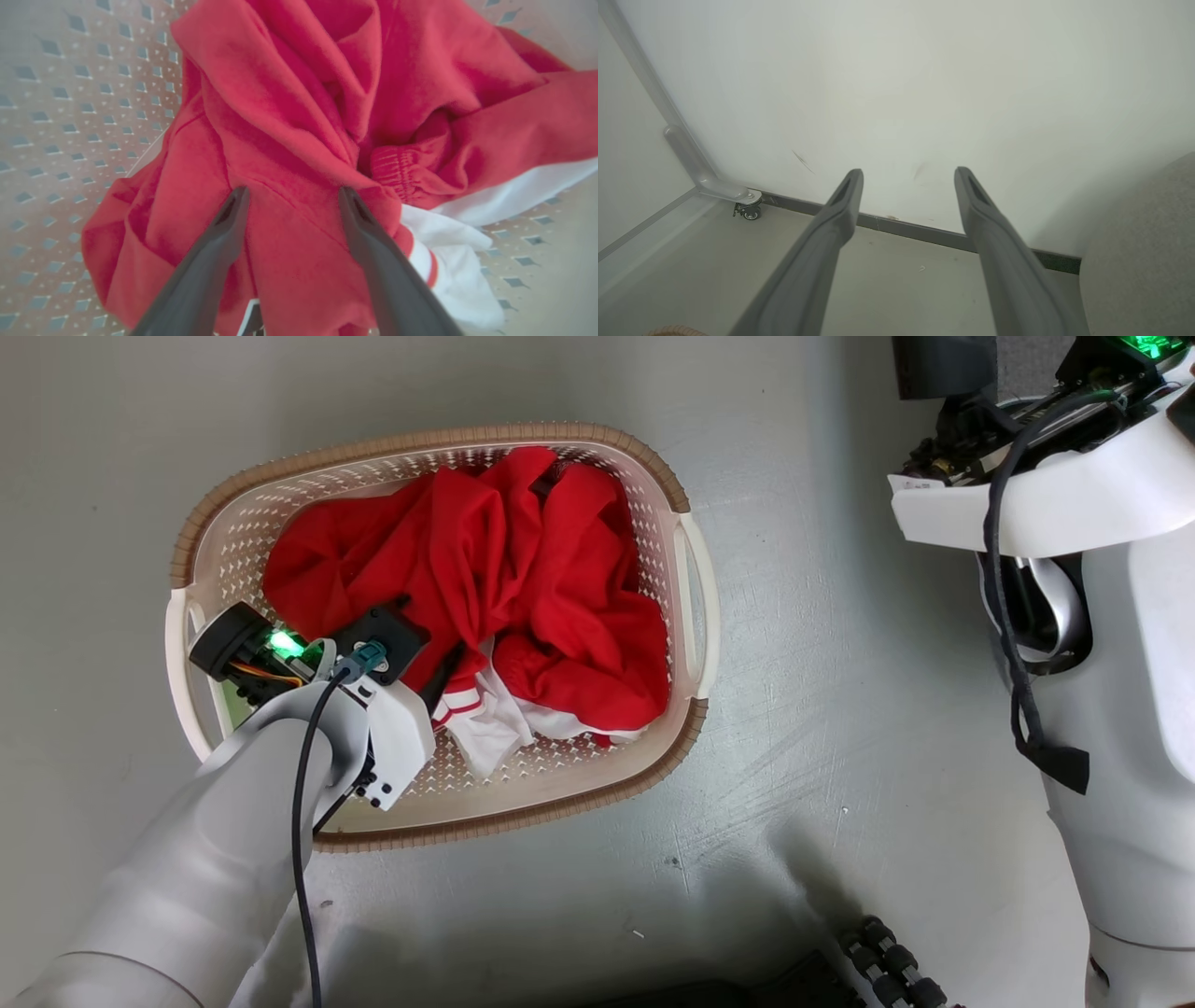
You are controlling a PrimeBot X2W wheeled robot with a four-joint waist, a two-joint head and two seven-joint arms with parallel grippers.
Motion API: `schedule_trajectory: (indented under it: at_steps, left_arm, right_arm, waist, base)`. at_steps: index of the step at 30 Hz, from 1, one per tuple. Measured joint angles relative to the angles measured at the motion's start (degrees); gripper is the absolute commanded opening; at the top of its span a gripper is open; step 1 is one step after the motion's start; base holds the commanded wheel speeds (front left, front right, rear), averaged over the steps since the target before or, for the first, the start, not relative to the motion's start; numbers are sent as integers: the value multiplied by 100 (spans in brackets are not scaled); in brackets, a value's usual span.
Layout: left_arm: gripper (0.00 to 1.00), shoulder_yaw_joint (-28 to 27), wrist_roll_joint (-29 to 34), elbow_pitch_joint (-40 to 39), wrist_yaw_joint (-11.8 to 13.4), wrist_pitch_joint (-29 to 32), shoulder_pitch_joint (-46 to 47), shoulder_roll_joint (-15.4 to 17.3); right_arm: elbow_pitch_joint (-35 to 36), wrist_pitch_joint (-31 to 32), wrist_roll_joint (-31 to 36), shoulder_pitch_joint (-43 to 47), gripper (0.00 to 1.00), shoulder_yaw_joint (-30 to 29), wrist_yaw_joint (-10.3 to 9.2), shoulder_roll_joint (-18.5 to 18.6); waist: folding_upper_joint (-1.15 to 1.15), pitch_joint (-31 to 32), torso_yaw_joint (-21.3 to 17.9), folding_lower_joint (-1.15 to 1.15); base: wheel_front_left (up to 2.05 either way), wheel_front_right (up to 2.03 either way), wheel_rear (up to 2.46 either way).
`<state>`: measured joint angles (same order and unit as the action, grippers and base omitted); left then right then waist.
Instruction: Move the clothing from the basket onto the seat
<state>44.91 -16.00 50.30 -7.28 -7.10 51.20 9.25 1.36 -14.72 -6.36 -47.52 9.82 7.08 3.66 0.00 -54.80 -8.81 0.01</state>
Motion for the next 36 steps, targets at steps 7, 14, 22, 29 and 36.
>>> schedule_trajectory:
  at_steps: [7, 14, 22, 29, 36]
  left_arm:
    - [0, 8, 0, 159, 0, -13, 9, -78]
    - [0, 7, -2, 248, 0, -105, 10, -177]
    - [0, -16, -26, 261, 0, -363, 15, -280]
    - [0, -53, -155, 258, 0, -491, 13, -369]
    - [0, -136, -298, 233, 0, -593, 5, -397]
  right_arm:
    - [-15, 0, 0, 0, 100, -13, -1, 0]
    - [-34, 0, -1, 1, 100, -37, -1, 0]
    - [-66, 0, -10, 4, 100, -58, -1, 0]
    - [-130, 0, -10, 8, 100, -71, -1, 0]
    - [-158, 0, -10, 19, 100, -80, -1, 0]
  waist:
    - [0, 21, 9, 0]
    - [0, 78, 27, 0]
    - [0, 198, 70, 0]
    - [0, 338, 116, 0]
    - [0, 483, 166, 0]
  base:
    - [0, 0, 0]
    - [0, 0, 0]
    - [0, 0, 0]
    - [0, 0, 0]
    - [0, 0, 0]
